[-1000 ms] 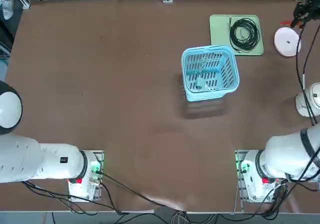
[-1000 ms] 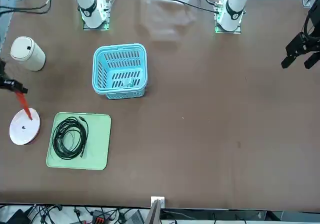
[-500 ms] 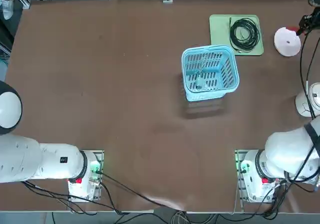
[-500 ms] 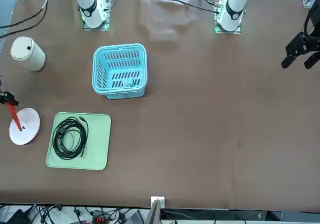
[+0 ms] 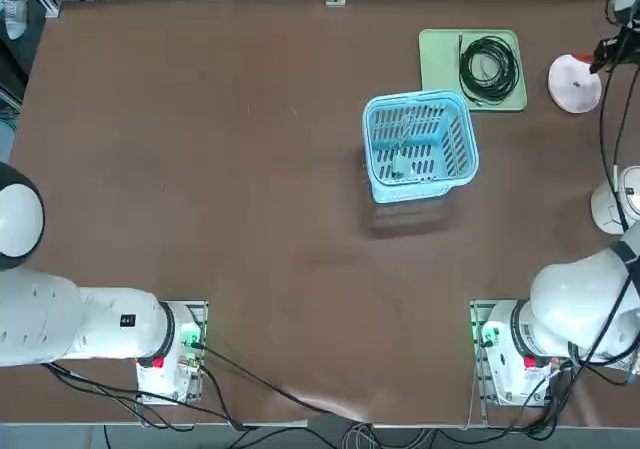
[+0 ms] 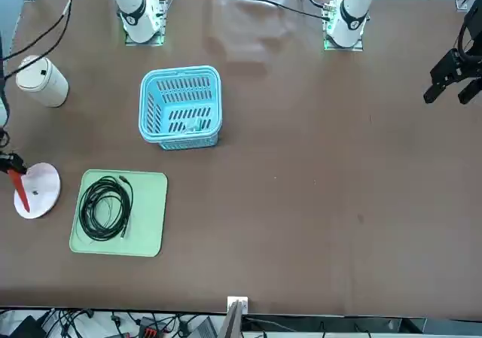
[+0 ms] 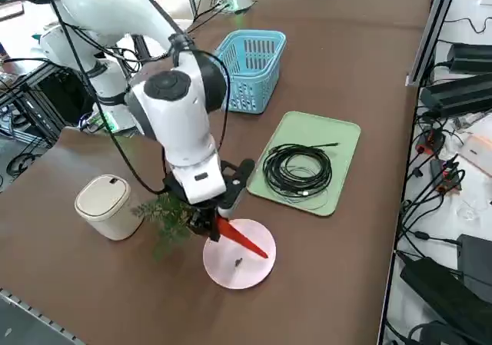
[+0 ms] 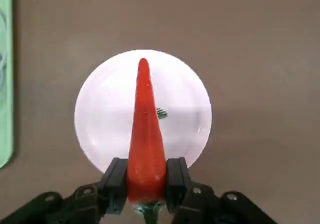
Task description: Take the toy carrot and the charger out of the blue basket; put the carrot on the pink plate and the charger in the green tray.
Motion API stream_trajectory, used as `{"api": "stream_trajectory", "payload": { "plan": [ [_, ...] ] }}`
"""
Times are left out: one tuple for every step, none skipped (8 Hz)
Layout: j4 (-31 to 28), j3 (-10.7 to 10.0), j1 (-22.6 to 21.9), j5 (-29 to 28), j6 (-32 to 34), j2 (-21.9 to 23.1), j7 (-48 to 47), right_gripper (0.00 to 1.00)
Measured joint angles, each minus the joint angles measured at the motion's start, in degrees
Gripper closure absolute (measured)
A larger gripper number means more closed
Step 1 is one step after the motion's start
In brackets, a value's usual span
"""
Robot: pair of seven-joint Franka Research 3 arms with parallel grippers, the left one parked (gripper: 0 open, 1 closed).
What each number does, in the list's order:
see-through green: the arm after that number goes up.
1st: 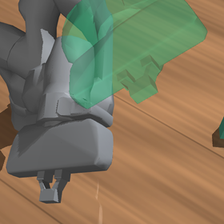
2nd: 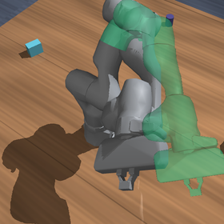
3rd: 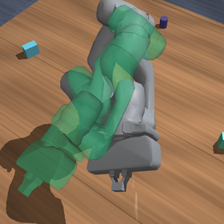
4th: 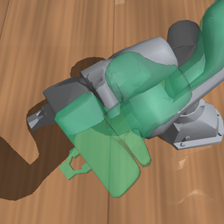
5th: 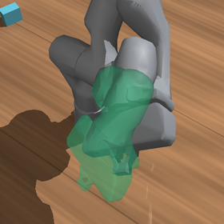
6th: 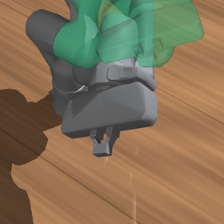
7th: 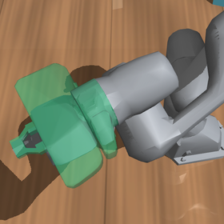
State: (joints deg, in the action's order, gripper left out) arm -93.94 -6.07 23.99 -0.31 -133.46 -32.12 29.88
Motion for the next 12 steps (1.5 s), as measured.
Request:
{"api": "stream_trajectory", "payload": {
  "plan": [
    [0.2, 0.0, 0.0, 0.0, -0.4, -0.5, 0.0, 0.59],
    [0.2, 0.1, 0.0, -0.1, -0.5, -0.7, 0.0, 0.59],
    [0.2, 0.1, 0.0, -0.1, -0.9, -1.0, 0.0, 0.59],
    [0.2, 0.1, 0.1, -0.1, -1.6, -1.5, 0.0, 0.59],
    [0.2, 0.1, 0.1, -0.2, -2.0, -2.0, 0.0, 0.59],
    [0.2, 0.1, 0.1, -0.2, -2.1, -2.5, 0.0, 0.59],
    [0.2, 0.2, 0.1, -0.4, -2.1, -2.8, 0.0, 0.59],
    [0.2, 0.2, 0.1, -0.6, -2.1, -2.9, 0.0, 0.59],
    [0.2, 0.2, 0.1, -0.6, -2.1, -2.9, 0.0, 0.59],
    [0.2, 0.2, 0.1, -0.6, -2.1, -2.9, 0.0, 0.59],
    [0.2, 0.2, 0.1, -0.6, -2.1, -2.9, 0.0, 0.57],
    [0.2, 0.2, 0.1, -0.7, -2.1, -2.9, 0.0, 0.42]
  ]
}}
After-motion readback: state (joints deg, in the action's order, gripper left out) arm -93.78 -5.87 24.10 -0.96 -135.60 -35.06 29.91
